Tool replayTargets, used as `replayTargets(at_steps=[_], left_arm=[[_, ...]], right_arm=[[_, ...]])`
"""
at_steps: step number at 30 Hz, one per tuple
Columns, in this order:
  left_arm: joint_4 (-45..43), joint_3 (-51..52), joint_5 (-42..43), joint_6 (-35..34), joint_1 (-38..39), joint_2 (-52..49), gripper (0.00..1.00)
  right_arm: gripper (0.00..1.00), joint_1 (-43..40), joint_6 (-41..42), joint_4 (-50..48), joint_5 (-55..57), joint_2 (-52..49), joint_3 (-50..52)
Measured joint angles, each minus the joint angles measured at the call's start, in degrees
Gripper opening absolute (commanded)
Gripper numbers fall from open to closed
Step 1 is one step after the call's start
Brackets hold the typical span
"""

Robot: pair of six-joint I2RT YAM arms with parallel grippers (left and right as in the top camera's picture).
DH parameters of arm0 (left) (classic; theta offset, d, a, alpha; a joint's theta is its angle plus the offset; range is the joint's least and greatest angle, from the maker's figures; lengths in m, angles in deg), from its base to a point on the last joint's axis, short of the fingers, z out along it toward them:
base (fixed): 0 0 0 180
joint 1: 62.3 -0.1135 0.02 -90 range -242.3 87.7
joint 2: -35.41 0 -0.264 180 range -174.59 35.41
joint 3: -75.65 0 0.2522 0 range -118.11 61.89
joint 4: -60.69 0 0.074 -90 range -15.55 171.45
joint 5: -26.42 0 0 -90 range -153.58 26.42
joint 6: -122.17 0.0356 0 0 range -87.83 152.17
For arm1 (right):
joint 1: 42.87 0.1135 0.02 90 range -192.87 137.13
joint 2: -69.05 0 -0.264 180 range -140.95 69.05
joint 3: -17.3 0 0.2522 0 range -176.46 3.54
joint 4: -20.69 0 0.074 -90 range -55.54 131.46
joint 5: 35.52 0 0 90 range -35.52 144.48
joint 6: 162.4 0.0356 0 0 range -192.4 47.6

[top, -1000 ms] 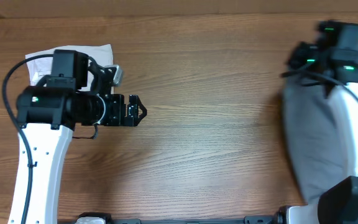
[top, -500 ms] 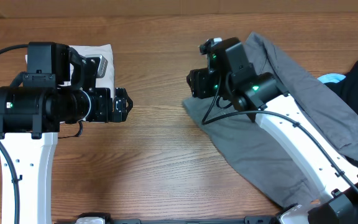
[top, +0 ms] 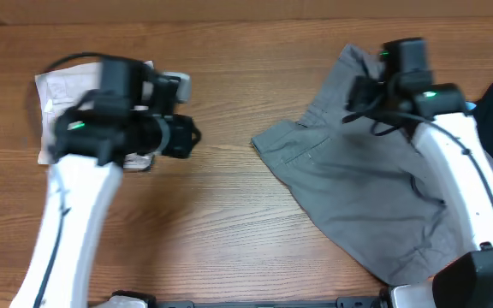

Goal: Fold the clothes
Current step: 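Grasp the grey shorts with the right gripper and drag them leftward, then grasp the shorts' left edge with the left gripper and spread them flat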

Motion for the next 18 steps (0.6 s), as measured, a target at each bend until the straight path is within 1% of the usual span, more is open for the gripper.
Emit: replayTargets(at_steps=[1, 2, 3, 4, 8, 11, 12, 15, 18], left_arm=[[-2.0, 1.2, 0.0, -0.1, 1.8, -1.6, 0.09], [-4.2, 2.3, 0.1, 0.1, 3.9, -3.7, 0.26], [-6.5, 3.1, 0.2, 0.3, 5.9, -6.2, 0.62], [-8.4, 3.6, 0.2, 0.2, 7.4, -8.2, 0.75], [-17.0, 4.1, -0.8, 0.1, 12.9, -17.8, 0.8], [-21.5, 4.2, -3.3, 0.1, 14.4, -23.4, 0.85], [-22.9, 4.2, -3.9, 0.0, 14.4, -25.2, 0.85], [-26.8, 4.2, -5.2, -0.1, 14.1, -29.8, 0.81], [-29.9, 4.2, -5.9, -0.1, 13.7, -33.5, 0.7]], right_arm=[[0.63, -1.6, 0.2, 0.5, -1.4, 0.0, 0.0], [0.63, -3.3, 0.3, 1.1, -3.1, 0.1, 0.0], [0.62, -4.9, 0.4, 1.6, -4.8, 0.3, 0.0], [0.63, -5.9, 0.5, 2.0, -5.8, 0.5, 0.0], [0.63, -8.6, 0.6, 4.3, -9.2, 2.6, 0.0], [0.63, -8.6, 0.5, 6.2, -10.7, 4.3, 0.0], [0.63, -8.5, 0.3, 6.9, -11.0, 4.5, -0.1], [0.63, -8.5, -0.2, 8.4, -11.6, 4.6, -0.1], [0.64, -8.5, -0.8, 9.5, -11.8, 4.6, -0.1]])
